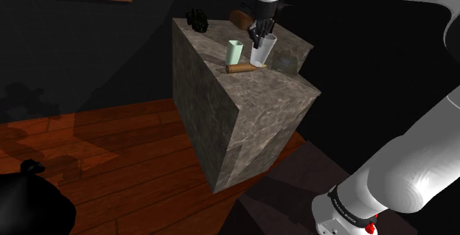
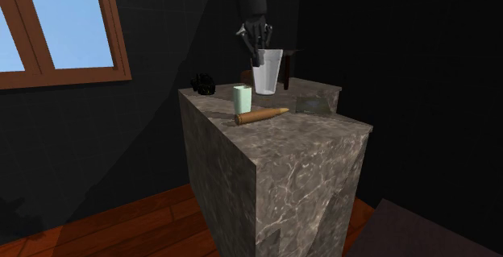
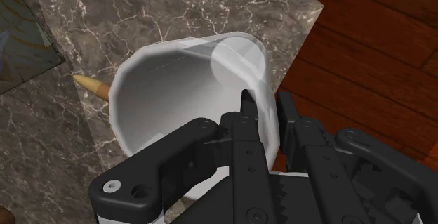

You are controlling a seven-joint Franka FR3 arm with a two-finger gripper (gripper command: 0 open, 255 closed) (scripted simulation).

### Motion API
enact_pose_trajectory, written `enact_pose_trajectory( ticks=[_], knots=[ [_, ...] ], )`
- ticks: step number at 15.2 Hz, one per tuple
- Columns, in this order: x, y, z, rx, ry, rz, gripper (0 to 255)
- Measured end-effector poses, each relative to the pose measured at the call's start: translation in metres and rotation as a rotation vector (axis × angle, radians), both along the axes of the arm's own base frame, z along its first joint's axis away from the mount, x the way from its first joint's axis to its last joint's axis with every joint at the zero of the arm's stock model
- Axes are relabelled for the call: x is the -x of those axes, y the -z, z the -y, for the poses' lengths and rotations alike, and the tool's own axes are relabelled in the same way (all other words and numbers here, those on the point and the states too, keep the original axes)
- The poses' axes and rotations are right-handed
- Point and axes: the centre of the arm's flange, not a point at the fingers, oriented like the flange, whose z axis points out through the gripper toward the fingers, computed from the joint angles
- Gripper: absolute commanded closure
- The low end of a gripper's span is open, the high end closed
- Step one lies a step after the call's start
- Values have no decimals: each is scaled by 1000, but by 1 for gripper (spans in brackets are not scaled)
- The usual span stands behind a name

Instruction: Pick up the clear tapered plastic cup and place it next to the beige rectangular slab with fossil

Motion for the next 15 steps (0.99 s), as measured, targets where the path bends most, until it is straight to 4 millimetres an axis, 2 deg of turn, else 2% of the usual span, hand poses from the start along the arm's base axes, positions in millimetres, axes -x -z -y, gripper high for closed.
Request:
enact_pose_trajectory(
  ticks=[1,3,15],
  knots=[
    [0,-3,0,0,0,0,255],
    [-5,1,14,0,0,0,255],
    [-56,53,153,0,1,-1,255]
  ],
)
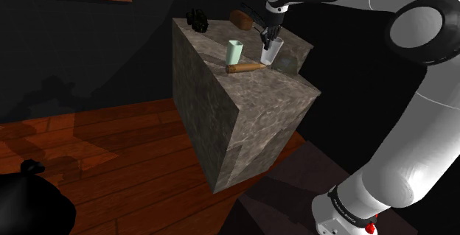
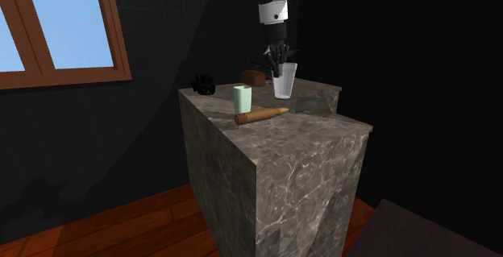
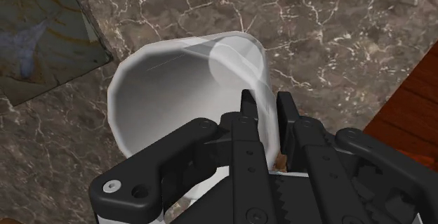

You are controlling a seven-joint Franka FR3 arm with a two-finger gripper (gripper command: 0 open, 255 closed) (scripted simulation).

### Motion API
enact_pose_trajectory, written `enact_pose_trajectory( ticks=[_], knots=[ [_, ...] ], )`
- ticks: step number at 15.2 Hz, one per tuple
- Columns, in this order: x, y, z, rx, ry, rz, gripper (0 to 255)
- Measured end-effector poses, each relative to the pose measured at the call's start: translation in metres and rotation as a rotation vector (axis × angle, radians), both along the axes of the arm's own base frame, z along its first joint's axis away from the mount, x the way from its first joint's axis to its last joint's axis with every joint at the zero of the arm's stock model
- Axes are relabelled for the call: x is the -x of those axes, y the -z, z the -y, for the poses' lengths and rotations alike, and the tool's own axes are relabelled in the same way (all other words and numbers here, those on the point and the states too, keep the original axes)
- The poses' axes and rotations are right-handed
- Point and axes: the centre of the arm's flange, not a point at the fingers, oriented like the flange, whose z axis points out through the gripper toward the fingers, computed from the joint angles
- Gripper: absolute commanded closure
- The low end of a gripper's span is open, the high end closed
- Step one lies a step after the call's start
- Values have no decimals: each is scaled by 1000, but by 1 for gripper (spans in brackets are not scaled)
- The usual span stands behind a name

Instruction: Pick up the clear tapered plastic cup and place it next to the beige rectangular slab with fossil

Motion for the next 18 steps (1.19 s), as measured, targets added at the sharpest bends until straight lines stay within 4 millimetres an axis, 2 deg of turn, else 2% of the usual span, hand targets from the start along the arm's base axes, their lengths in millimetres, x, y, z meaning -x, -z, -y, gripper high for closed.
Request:
enact_pose_trajectory(
  ticks=[12,14,18],
  knots=[
    [-53,54,137,0,0,-1,255],
    [-54,64,145,0,0,-1,255],
    [-56,85,147,0,-1,0,255]
  ],
)
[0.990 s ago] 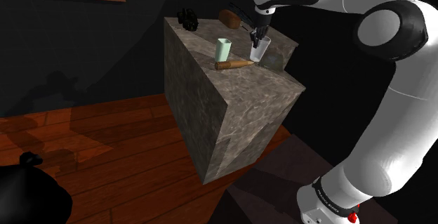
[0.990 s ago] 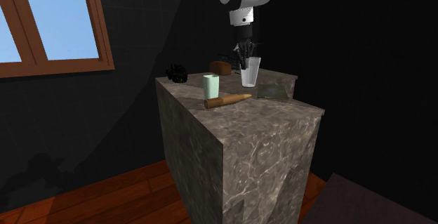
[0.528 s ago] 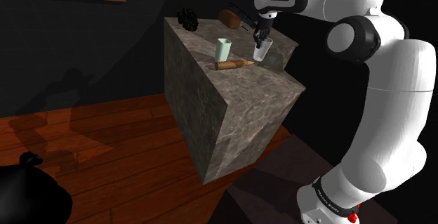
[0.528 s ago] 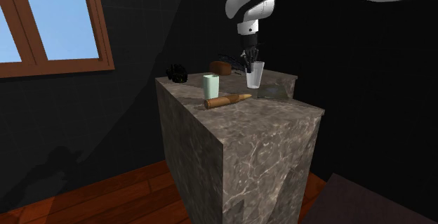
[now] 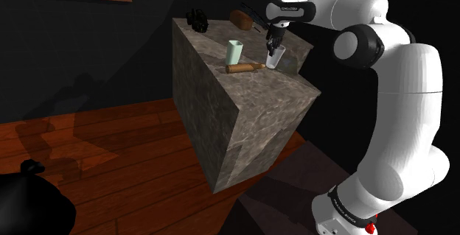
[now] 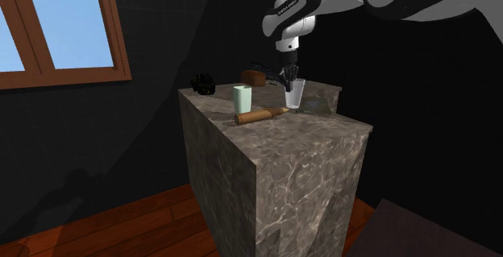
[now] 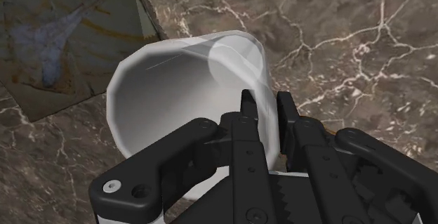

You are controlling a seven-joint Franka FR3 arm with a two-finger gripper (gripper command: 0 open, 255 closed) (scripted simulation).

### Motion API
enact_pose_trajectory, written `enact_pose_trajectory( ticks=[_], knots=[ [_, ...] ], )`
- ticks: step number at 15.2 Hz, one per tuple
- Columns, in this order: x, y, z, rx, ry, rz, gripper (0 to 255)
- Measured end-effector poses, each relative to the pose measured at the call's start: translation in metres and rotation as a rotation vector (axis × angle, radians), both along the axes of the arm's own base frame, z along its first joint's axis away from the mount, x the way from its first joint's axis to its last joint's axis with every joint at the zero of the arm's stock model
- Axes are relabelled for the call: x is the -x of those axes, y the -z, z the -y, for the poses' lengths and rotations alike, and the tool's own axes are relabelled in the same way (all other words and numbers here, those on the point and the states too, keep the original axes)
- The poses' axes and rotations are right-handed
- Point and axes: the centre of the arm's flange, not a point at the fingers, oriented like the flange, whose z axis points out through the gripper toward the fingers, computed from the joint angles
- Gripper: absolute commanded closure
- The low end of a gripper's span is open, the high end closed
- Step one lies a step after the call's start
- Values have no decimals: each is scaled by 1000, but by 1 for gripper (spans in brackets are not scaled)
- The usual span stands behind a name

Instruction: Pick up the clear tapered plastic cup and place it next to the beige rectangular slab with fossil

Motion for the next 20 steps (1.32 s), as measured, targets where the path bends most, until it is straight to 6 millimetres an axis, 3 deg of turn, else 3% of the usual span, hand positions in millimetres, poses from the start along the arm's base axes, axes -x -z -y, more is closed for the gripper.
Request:
enact_pose_trajectory(
  ticks=[8,14,15,20],
  knots=[
    [1,42,-2,0,0,0,255],
    [1,46,-1,0,0,0,255],
    [1,46,-1,0,0,0,0],
    [1,46,-1,0,0,1,0]
  ],
)
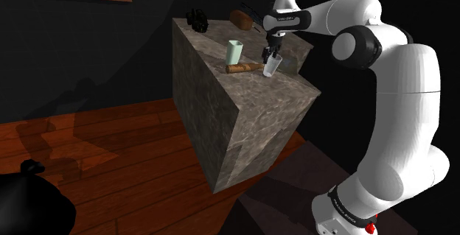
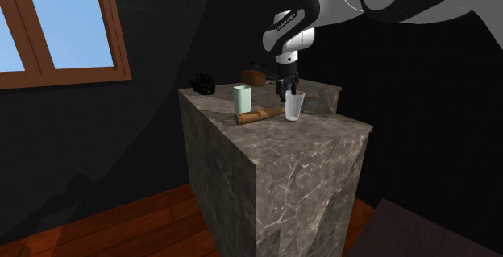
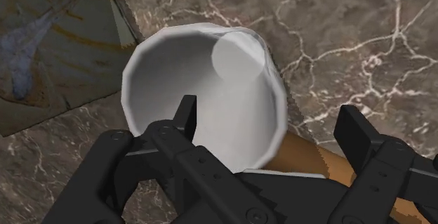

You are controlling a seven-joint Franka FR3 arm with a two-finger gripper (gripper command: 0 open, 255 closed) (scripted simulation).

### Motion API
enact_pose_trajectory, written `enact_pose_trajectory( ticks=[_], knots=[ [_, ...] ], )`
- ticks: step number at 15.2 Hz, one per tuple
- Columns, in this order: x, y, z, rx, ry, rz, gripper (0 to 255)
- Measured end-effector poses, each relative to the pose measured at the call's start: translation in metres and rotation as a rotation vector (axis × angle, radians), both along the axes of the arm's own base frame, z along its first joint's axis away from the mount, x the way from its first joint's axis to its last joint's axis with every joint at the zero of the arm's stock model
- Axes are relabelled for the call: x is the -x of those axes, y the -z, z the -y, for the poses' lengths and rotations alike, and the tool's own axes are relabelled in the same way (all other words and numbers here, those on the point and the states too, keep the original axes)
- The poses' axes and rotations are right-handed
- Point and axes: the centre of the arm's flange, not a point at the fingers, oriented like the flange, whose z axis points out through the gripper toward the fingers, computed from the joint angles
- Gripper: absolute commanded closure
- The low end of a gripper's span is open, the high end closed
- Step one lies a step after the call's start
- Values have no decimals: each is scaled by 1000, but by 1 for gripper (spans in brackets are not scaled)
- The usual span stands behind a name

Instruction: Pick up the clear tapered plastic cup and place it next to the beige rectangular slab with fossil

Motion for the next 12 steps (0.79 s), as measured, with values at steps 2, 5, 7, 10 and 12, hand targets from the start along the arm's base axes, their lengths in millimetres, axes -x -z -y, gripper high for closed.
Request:
enact_pose_trajectory(
  ticks=[2,5,7,10,12],
  knots=[
    [1,-6,-1,0,0,0,0],
    [1,-37,-6,0,0,1,0],
    [0,-47,-8,0,0,1,0],
    [0,-49,-9,0,0,0,0],
    [0,-49,-9,0,0,0,0]
  ],
)
